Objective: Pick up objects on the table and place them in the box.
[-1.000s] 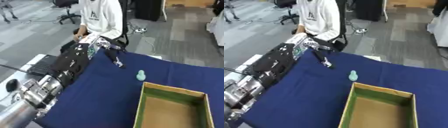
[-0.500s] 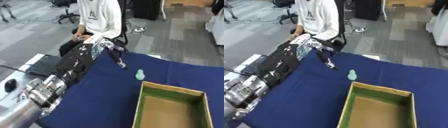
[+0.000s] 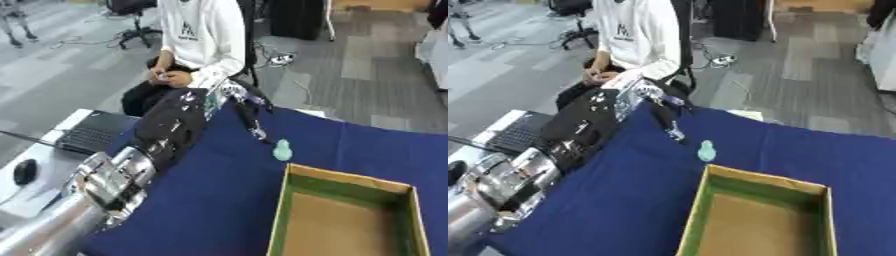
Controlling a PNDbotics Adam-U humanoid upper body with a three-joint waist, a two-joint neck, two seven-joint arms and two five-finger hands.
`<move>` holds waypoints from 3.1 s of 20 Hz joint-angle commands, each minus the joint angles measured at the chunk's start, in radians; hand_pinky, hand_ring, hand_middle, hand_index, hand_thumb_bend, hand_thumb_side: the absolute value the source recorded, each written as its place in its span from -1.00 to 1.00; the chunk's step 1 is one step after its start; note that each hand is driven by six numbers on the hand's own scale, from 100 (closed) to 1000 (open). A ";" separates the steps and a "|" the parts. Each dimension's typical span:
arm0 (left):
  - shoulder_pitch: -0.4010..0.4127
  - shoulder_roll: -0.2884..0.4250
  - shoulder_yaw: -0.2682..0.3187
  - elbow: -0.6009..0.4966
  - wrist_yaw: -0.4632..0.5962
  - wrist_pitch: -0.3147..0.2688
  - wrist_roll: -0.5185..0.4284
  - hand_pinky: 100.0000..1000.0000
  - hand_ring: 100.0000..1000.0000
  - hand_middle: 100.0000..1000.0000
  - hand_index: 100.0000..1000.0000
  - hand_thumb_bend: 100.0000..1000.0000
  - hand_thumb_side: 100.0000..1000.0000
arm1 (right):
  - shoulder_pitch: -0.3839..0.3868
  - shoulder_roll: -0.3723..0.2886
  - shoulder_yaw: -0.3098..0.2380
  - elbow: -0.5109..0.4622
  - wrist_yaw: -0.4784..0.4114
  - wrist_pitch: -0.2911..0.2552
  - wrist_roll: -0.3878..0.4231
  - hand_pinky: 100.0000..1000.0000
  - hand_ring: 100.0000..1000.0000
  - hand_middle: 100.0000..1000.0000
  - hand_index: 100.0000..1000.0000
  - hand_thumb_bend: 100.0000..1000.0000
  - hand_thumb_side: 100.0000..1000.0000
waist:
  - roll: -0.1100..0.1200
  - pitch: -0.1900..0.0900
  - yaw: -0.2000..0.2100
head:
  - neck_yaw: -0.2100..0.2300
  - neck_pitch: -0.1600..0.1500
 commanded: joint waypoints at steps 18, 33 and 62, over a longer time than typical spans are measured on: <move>-0.006 -0.019 0.044 0.099 -0.148 -0.168 -0.014 0.47 0.55 1.00 1.00 1.00 -0.04 | -0.083 -0.086 -0.037 -0.016 -0.141 -0.046 0.084 -0.34 -0.04 0.03 0.30 -0.14 1.00 | 0.027 0.018 -0.059 | 0.074 -0.025; -0.011 -0.020 0.086 0.120 -0.204 -0.137 0.066 0.51 0.59 1.00 1.00 0.96 -0.12 | -0.112 -0.099 -0.046 -0.016 -0.190 -0.061 0.115 -0.35 -0.04 0.02 0.30 -0.15 1.00 | 0.034 0.033 -0.078 | 0.115 -0.038; -0.036 -0.023 0.136 0.146 -0.261 -0.064 0.081 0.33 0.41 0.81 0.98 0.61 -0.38 | -0.147 -0.105 -0.054 -0.016 -0.236 -0.082 0.136 -0.35 -0.04 0.02 0.30 -0.16 1.00 | 0.037 0.058 -0.107 | 0.145 -0.058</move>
